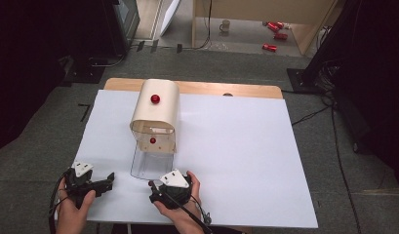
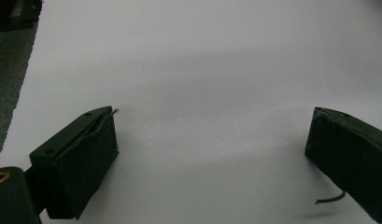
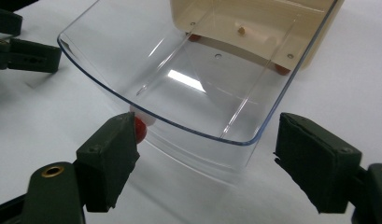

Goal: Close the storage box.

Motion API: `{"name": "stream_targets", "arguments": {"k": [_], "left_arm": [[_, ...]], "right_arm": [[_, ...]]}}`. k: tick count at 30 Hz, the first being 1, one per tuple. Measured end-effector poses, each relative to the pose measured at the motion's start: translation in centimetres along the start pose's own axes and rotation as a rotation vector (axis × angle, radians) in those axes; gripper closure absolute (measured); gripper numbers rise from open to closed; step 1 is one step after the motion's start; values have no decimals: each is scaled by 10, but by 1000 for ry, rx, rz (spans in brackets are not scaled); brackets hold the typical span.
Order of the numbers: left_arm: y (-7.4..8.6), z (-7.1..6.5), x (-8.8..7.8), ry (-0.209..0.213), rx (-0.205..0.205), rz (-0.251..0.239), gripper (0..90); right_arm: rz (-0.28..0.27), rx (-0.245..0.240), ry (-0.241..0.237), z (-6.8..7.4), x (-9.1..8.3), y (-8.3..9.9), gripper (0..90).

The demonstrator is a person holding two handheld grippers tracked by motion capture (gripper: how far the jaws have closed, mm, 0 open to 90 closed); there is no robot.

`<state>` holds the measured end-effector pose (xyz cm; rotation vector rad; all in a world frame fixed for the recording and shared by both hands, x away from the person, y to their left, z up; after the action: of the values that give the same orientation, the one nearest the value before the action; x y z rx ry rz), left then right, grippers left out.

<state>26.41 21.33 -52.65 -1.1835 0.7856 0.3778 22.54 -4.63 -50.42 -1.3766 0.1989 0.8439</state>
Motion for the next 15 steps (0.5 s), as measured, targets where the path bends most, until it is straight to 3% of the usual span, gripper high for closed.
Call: {"name": "stream_targets", "arguments": {"k": [7, 15], "left_arm": [[0, 0, 0, 0, 0, 0, 23], [0, 0, 0, 0, 0, 0, 23]], "right_arm": [[46, 22, 14, -2, 3, 13, 259], [39, 51, 21, -4, -6, 24, 378]]}}
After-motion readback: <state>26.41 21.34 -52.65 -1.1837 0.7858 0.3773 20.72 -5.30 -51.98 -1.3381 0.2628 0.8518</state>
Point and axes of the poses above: each handheld gripper's, and its own axes: x roughly forward along the jaws, y roughly out of its underside, z roughly to its left, the point moved 4 cm from there along x, roughly forward along the jaws, and after that the axes turned 11 degrees about x, right-handed, at the moved point
